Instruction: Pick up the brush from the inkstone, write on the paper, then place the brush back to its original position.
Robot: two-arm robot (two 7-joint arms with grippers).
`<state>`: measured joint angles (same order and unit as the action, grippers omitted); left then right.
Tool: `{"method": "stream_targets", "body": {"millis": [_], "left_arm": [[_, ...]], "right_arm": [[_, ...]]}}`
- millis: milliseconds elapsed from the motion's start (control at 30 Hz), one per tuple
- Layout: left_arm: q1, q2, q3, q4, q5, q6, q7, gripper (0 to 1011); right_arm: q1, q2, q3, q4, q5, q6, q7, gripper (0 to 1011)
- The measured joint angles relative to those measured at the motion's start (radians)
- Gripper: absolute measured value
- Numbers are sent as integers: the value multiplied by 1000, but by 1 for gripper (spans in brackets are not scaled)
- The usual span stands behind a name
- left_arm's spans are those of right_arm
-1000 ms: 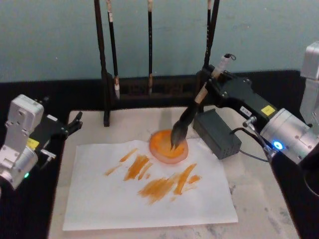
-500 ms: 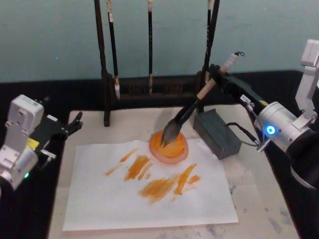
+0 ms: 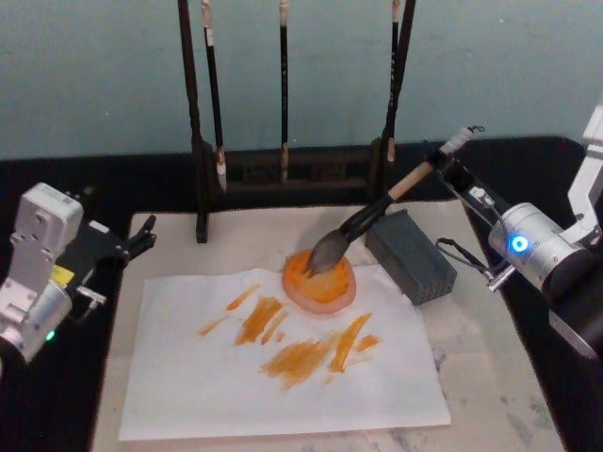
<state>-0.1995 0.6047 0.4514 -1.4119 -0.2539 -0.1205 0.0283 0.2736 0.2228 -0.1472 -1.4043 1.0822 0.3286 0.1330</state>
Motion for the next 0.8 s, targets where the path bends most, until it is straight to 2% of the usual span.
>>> {"method": "stream_targets", "body": {"millis": [133,333,800], "left_arm": [[0,0,0,0,0,0,0,1001],[0,0,0,0,0,0,0,1001],[0,0,0,0,0,0,0,1001]], "right_arm": [[1,-9,10,14,30,1,-30,174],[2,-16,8,27,50,-8,-48,174],[28,-20,-27,93,68,-47,-71,174]]}}
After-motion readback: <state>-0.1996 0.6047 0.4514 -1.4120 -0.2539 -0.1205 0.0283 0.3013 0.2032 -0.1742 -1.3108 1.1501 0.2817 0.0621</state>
